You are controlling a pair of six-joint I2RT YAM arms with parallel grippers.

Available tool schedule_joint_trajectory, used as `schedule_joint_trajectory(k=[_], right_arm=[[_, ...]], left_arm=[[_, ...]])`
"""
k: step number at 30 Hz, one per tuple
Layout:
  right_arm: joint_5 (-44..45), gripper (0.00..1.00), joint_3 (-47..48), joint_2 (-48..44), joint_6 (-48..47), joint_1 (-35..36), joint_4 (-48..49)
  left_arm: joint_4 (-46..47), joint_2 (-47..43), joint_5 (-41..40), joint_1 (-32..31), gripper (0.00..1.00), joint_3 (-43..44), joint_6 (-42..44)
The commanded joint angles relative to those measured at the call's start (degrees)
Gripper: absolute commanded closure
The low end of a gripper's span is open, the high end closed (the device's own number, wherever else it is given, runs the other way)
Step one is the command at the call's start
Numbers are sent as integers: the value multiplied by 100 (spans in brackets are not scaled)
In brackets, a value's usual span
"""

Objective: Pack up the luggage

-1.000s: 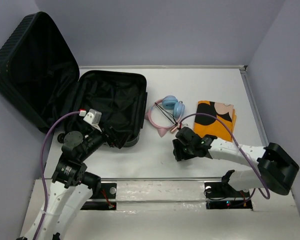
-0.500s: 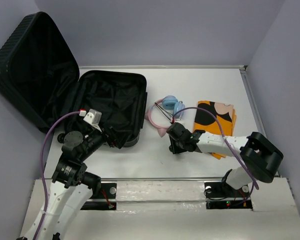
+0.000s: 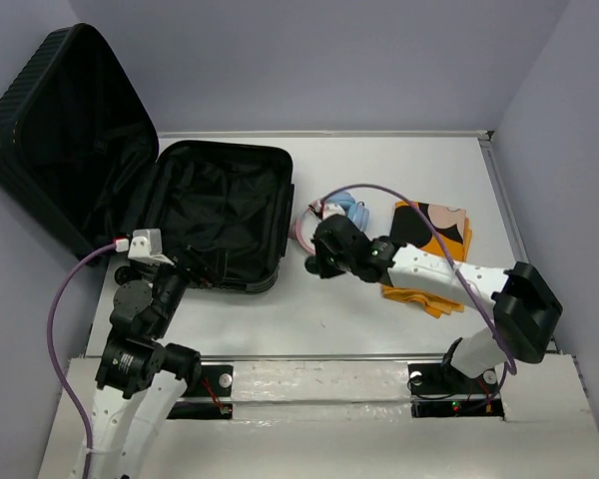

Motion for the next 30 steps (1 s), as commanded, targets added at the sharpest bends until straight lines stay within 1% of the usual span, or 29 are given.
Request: schedule_joint_trajectory(k=[1,2,3,4,5,6,7,8,9,10,12,13,14,15,17,18,19,21,23,24,27,30], right_arm=[[-526,93,1931,670,-381,62,873],[-657,93,2744,924,-372,62,882],[-920,90,3135,1414,-346,114,891],[-1027,77,3479,1654,-337,115,908],[-1097,61,3795,1865,-337,115,847],[-1081,27,4260,2137,-363,115,551],[-1002,16,4308,2140,-450,115,470],[-784,10,4021,1966,-468,115,478],[-642,9,3783,1964,-486,115,478],[-502,10,3503,1668,-460,54,478],[-64,15,2870,1289,-390,-96,513],[70,18,2232,1113,-355,-218,548],[228,24,1930,755,-250,-280,548],[577,43,1378,595,-197,-333,539],[895,58,900,217,-57,-551,513],[975,77,698,119,-12,-640,487],[1028,80,513,49,23,-737,469],[1081,79,92,-109,67,-973,460],[1038,74,-120,-180,68,-1106,469],[925,65,-261,-207,68,-1159,460],[880,47,-341,-93,85,-1221,469],[871,46,-253,205,199,-1335,539]], left_arm=[[-92,-441,-1023,425,1,203,-249],[-83,-520,-1023,478,1,186,-240],[-22,-660,-962,531,1,168,-223],[5,-705,-944,549,1,142,-214],[14,-731,-918,549,1,142,-205],[-12,-723,-909,549,1,168,-205],[-21,-705,-918,549,1,168,-205],[-12,-670,-840,549,1,168,-188],[5,-644,-769,549,1,168,-170],[40,-617,-681,549,1,142,-144],[102,-477,-470,549,1,133,-109],[111,-424,-435,549,1,133,-82],[111,-372,-400,549,1,124,-82],[119,-275,-347,549,1,133,-56],[128,-213,-199,549,1,133,-56],[120,-195,-154,549,1,133,-47],[120,-213,-153,549,1,133,-47],[146,-257,-127,549,1,124,-64],[137,-300,-136,549,1,124,-56],[137,-318,-136,549,1,116,-56],[172,-310,-109,540,1,107,-56],[164,-222,-92,540,1,107,-65]])
